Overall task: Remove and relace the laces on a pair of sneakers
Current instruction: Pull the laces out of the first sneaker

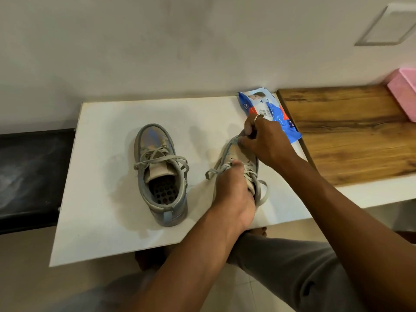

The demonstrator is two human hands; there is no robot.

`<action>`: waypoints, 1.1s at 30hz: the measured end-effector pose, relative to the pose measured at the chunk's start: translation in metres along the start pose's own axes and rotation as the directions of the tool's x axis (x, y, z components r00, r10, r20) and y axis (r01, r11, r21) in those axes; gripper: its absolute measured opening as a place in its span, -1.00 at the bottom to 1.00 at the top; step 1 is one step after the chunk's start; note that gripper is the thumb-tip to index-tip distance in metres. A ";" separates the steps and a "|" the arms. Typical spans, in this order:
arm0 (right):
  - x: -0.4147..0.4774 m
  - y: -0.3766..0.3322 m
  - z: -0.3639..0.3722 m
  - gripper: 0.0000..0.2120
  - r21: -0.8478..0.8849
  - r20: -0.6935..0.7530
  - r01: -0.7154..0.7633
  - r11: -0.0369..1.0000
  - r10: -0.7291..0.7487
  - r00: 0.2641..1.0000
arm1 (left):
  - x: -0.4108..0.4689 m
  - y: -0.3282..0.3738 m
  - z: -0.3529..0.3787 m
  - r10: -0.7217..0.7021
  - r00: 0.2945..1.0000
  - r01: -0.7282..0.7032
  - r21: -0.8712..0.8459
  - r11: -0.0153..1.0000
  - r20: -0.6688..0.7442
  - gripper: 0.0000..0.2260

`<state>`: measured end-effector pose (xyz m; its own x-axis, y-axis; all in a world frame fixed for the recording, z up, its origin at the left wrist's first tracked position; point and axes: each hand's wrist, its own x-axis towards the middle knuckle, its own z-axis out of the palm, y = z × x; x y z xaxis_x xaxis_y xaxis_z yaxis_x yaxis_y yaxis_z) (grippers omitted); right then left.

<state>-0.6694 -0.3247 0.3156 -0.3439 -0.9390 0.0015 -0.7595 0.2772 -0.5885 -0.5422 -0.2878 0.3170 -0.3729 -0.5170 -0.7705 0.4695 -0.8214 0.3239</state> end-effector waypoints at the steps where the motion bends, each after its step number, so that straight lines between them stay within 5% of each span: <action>1: 0.004 -0.002 -0.001 -0.75 -0.008 -0.026 -0.005 1.000 0.004 1.000 | 0.001 0.000 -0.001 -0.002 1.000 0.002 0.021 1.000 -0.018 -0.81; 7: 0.006 -0.020 0.008 -0.79 -0.048 0.145 0.116 0.992 -0.108 0.984 | -0.005 0.003 -0.002 -0.009 1.000 0.010 0.048 0.999 -0.016 -0.83; 13: 0.018 -0.015 -0.002 -0.79 -0.171 0.167 0.126 0.977 -0.097 0.981 | -0.007 0.002 -0.002 -0.012 1.000 0.013 0.038 0.999 -0.020 -0.84; 18: 0.010 -0.030 0.001 -0.71 -0.233 0.435 0.339 0.912 -0.214 0.874 | -0.010 0.001 0.001 0.024 0.999 -0.024 -0.004 1.000 -0.024 -0.83; 24: 0.036 -0.016 -0.026 -0.65 -0.429 0.401 0.345 0.835 -0.166 0.901 | -0.007 0.001 0.002 0.026 0.998 -0.025 0.019 0.999 -0.065 -0.83; 28: 0.028 -0.020 -0.021 -0.74 -0.327 0.502 0.346 0.880 -0.148 0.852 | -0.010 0.004 0.004 0.012 0.996 -0.011 0.008 1.000 -0.085 -0.82; 33: 0.030 -0.023 -0.016 -0.71 -0.366 0.408 0.300 0.881 -0.138 0.903 | -0.013 0.005 0.004 0.009 0.997 -0.009 0.003 1.000 -0.075 -0.82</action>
<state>-0.6708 -0.3559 0.3426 0.0194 -0.9687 -0.2473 -0.9744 0.0371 -0.2218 -0.5382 -0.2864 0.3309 -0.3080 -0.5047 -0.8065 0.4704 -0.8176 0.3320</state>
